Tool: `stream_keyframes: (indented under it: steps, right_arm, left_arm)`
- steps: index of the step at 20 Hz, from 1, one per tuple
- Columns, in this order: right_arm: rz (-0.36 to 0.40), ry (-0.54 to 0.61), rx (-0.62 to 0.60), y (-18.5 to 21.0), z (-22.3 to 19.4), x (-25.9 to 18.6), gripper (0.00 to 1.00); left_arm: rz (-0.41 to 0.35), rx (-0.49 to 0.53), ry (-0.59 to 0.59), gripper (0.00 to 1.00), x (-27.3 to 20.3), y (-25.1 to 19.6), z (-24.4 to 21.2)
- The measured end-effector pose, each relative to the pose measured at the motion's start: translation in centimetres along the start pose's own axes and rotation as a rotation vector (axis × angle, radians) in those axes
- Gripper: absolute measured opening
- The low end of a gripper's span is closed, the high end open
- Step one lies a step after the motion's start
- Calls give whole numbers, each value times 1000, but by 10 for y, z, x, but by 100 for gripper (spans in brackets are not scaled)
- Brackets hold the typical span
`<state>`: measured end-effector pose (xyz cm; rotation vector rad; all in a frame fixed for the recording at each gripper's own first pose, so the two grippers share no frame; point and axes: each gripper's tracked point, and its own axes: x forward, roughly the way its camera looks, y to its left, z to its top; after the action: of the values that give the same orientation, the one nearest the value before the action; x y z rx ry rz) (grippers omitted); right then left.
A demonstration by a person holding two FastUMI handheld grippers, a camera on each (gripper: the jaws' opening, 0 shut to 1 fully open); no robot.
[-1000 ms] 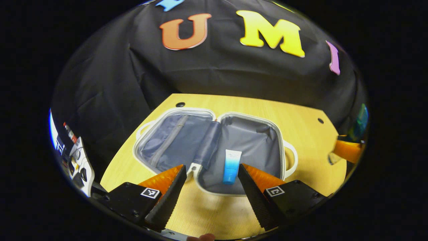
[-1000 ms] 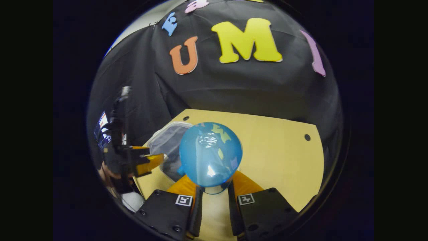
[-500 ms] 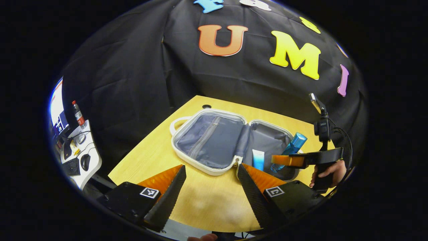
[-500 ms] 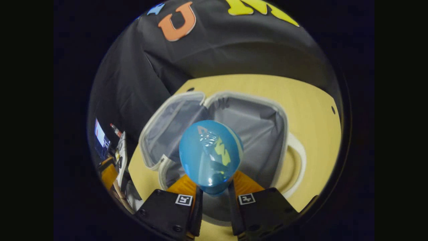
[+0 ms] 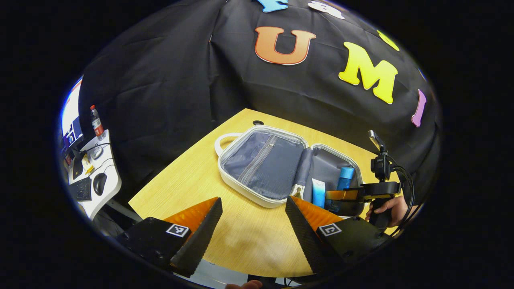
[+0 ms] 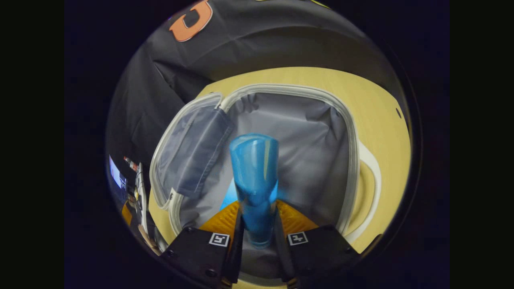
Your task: First open the suitcase, pack the skin care products into it, and then close the suitcase.
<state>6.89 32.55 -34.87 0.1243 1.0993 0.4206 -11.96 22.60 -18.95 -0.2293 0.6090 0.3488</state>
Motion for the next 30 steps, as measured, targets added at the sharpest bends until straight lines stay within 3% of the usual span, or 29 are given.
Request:
stream_keyframes:
  steps: [2, 7, 12, 15, 17, 20, 21, 24, 30]
  right_arm:
    - [-11, -2, -14, 2, 1, 1, 34]
    - [-34, 6, 1, 1, 4, 1, 40]
    - [-59, -25, -60, 1, 10, -15, 42]
    - [-120, -41, -131, -8, 8, -28, 49]
    - [-154, -69, -178, -10, 11, -46, 44]
    - [-200, -144, -263, -15, 21, -77, 55]
    - [-193, -167, -285, -12, 23, -90, 57]
    - [-164, -212, -291, -8, 21, -125, 75]
    - [-157, -227, -225, -28, 11, -179, 76]
  left_arm:
    - [-22, 3, -4, 100, 0, -5, 1]
    - [-58, -1, 5, 100, 3, -16, 2]
    - [-77, 10, -3, 100, 6, -19, 7]
    - [-68, 39, -15, 100, 10, -16, 14]
    - [-60, 63, -26, 100, 14, -9, 21]
    - [-33, 82, -53, 100, 21, 10, 37]
    - [-27, 83, -72, 100, 24, 18, 45]
    - [-40, 57, -85, 100, 40, 38, 61]
    - [-120, 14, -34, 100, 87, 84, 83]
